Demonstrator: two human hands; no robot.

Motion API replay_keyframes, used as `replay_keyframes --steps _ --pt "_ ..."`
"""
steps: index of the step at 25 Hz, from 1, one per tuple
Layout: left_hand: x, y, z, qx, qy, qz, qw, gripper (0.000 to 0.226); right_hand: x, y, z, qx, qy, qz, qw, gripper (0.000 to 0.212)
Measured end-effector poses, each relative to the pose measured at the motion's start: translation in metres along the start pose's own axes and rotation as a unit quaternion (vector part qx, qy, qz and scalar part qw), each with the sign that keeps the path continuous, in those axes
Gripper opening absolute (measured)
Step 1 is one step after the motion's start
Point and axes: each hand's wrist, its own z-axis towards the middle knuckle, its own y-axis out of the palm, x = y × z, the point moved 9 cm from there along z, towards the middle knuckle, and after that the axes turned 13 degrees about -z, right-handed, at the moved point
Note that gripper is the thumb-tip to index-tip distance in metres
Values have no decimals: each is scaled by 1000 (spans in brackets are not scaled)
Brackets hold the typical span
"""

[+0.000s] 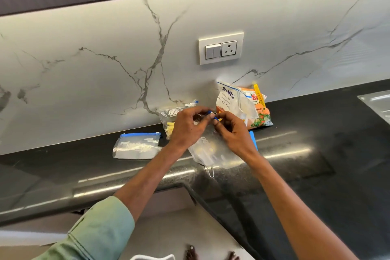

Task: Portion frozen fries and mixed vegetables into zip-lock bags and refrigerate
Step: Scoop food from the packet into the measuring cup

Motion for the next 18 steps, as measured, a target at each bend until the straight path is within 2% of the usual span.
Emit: replay_keyframes --steps 3,7,12,15,18 --pt "-3 -4 0 20 -3 -17 1000 17 -9 -10 0 25 -8 14 1000 9" --pt "-11 0 -3 26 -67 -111 991 9 -17 -16 2 26 -15 7 1000 14" --pt "-2 2 4 39 -49 -39 997 11 -26 -20 11 58 -22 -80 995 14" --pt "1 -9 5 90 -36 -37 995 15 -33 -24 13 81 -58 -147 984 14" --pt "-15 -45 4 180 -46 -55 981 19 -25 -36 10 84 -67 -197 975 12"
